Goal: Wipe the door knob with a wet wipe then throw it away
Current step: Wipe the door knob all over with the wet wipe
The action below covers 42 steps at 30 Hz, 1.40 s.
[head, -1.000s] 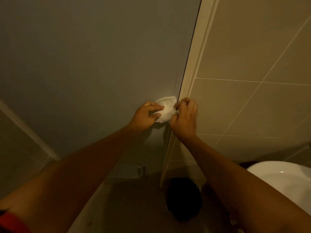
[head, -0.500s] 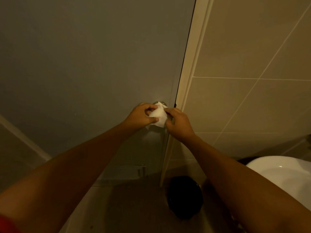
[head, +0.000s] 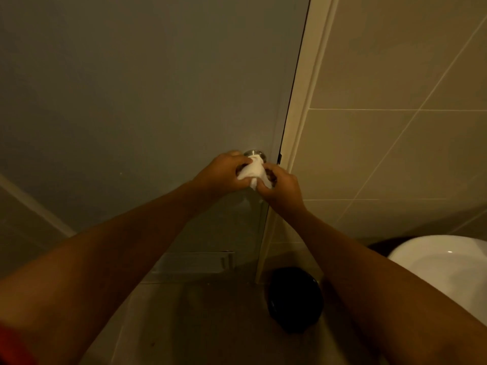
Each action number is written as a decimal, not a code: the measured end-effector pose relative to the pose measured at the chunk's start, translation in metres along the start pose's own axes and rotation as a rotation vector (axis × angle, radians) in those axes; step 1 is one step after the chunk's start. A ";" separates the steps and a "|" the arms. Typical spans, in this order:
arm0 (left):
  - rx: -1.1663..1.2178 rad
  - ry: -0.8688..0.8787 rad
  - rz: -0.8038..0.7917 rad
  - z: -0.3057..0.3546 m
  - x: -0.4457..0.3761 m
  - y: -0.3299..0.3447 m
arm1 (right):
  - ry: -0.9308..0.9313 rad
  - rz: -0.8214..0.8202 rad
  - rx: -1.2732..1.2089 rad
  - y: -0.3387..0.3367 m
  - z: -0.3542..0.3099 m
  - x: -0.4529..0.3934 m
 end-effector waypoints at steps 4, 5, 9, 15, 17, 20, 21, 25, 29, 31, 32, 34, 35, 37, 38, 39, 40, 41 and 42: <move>-0.062 0.113 0.032 0.003 0.002 0.000 | 0.011 -0.001 -0.069 0.003 0.001 0.008; -0.066 0.129 0.044 0.002 0.004 0.001 | 0.001 -0.011 -0.068 0.002 0.000 0.008; -0.028 0.042 0.099 -0.008 0.013 0.010 | -0.053 -0.076 0.059 -0.004 -0.011 -0.002; 0.509 -0.408 0.237 -0.018 0.033 0.038 | -0.253 -0.250 0.387 -0.013 -0.038 -0.018; 0.584 -0.475 0.257 -0.021 0.036 0.046 | -0.284 -0.252 0.404 -0.013 -0.042 -0.018; 0.605 -0.481 0.251 -0.021 0.036 0.047 | -0.240 -0.237 0.396 -0.010 -0.035 -0.016; 0.587 -0.455 0.251 -0.019 0.034 0.044 | -0.200 -0.215 0.368 -0.009 -0.030 -0.014; 0.357 -0.261 0.250 -0.011 0.023 0.023 | -0.040 -0.130 0.108 -0.003 -0.013 0.004; 0.147 -0.135 0.152 -0.007 0.013 0.015 | 0.059 -0.092 0.007 0.010 -0.001 0.013; 0.134 -0.126 0.117 -0.008 0.012 0.015 | 0.074 -0.074 0.004 0.010 0.000 0.013; 0.142 -0.127 0.116 -0.009 0.013 0.016 | 0.083 -0.071 0.002 0.008 0.000 0.011; 0.203 -0.168 0.137 -0.011 0.015 0.020 | 0.087 -0.076 0.000 0.001 -0.003 0.008; 0.248 -0.213 0.147 -0.013 0.017 0.023 | 0.082 -0.093 0.010 -0.003 -0.006 0.005; 0.345 -0.322 0.140 -0.016 0.022 0.031 | 0.041 -0.135 0.081 -0.009 -0.011 0.000; 0.403 -0.366 0.136 -0.018 0.025 0.036 | 0.007 -0.155 0.131 -0.011 -0.014 -0.002; 0.457 -0.396 0.134 -0.018 0.028 0.040 | -0.019 -0.172 0.178 -0.012 -0.017 -0.004; 0.491 -0.417 0.134 -0.018 0.031 0.044 | -0.035 -0.186 0.223 -0.012 -0.019 -0.006; 0.506 -0.431 0.135 -0.017 0.034 0.046 | -0.043 -0.194 0.262 -0.012 -0.021 -0.007; 0.505 -0.439 0.140 -0.016 0.036 0.048 | -0.043 -0.195 0.286 -0.012 -0.021 -0.008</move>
Point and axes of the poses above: each hand's wrist, its own x-axis away from the middle knuckle, its own y-axis out of the palm, z = x × y, the point moved 6 cm from there along -x, towards the middle knuckle, and after that the axes turned 1 degree about y, right-handed, at the moved point
